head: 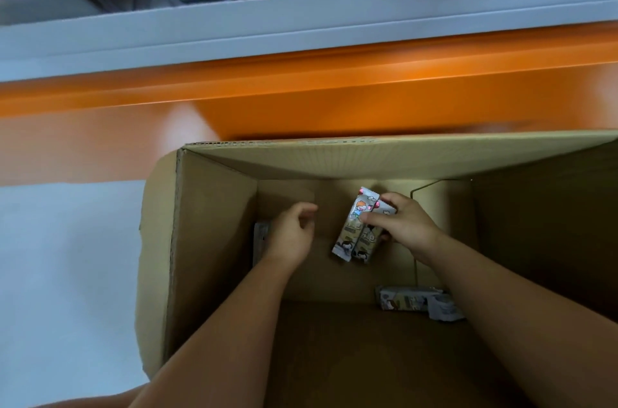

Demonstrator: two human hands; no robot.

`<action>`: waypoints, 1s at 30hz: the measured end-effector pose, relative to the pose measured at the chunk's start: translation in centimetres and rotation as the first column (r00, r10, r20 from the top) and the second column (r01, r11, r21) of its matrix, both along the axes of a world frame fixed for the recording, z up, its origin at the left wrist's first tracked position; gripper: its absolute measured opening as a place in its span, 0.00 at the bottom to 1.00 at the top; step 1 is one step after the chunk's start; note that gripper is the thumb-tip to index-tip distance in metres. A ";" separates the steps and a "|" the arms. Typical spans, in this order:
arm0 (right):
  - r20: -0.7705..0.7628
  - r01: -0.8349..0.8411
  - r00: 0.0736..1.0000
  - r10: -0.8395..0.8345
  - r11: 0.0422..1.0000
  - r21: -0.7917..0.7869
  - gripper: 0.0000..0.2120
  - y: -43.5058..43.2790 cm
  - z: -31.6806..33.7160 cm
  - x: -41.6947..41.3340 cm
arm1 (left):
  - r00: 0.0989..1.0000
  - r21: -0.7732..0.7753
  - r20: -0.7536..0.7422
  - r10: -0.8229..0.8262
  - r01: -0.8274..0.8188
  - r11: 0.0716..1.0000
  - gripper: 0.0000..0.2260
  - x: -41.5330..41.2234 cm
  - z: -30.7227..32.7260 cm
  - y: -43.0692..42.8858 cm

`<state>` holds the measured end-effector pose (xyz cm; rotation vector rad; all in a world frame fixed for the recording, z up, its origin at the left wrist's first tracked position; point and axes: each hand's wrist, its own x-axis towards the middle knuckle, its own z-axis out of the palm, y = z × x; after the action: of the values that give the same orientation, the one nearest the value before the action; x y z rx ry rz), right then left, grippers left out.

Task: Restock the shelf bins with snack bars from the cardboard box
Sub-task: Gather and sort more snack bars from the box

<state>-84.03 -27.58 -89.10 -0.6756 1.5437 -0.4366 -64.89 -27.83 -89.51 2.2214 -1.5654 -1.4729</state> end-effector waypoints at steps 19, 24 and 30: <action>0.037 -0.036 0.999 0.036 0.999 0.001 0.12 0.0 1.8 0.9 | 0.979 0.100 0.160 -0.129 0.114 0.988 0.23 1.2 -0.1 0.6; -0.026 -0.084 0.996 0.084 0.996 -0.023 0.16 0.1 3.4 -0.1 | 0.995 0.053 -0.100 -0.014 0.020 0.998 0.24 0.6 2.4 -0.4; -0.094 -0.164 0.984 0.153 0.978 -0.128 0.19 0.4 9.0 -1.5 | 0.944 -0.013 -0.324 0.064 -0.072 0.997 0.19 0.2 7.9 -1.1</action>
<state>-85.53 -27.15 -80.05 -0.9261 1.5347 -0.3994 -64.66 -28.97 -81.60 1.8778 -1.3804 -1.6822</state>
